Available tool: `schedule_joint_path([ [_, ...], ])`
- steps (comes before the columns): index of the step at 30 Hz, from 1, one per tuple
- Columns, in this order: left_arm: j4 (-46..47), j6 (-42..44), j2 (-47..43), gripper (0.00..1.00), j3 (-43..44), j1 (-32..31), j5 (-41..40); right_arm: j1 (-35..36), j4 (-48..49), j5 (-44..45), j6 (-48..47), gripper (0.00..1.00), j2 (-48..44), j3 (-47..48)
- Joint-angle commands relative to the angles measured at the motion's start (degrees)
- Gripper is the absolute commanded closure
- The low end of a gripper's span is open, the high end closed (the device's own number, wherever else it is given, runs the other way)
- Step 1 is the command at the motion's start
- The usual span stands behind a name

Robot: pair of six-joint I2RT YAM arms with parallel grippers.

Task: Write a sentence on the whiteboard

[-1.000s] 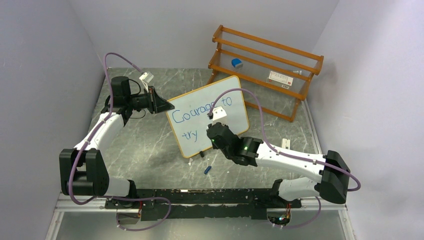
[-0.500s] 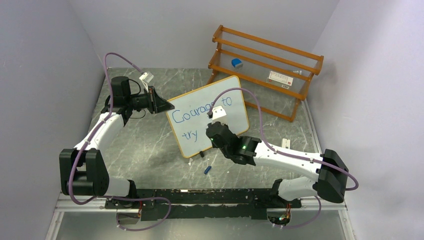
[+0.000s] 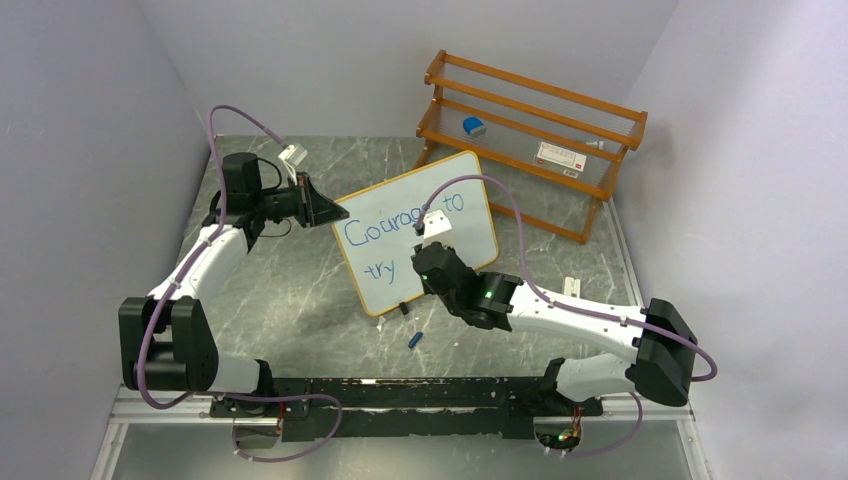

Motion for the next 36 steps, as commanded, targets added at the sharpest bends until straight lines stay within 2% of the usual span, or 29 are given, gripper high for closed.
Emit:
schedule_joint_path([
  [1, -4.2, 2.9, 1.9, 0.95, -0.3, -1.8, -4.2, -0.5, 3.4, -1.6, -0.9, 1.0, -0.5, -0.9],
  [13, -4.2, 3.0, 1.9, 0.95, -0.3, -1.8, -4.3, -0.3, 0.2, -5.1, -1.2, 1.0, -0.4, -0.7],
  [36, -4.6, 3.3, 2.0, 0.95, -0.2, -1.8, -4.6, -0.2, -4.4, -1.6, 0.1, 1.0, -0.6, -1.6],
])
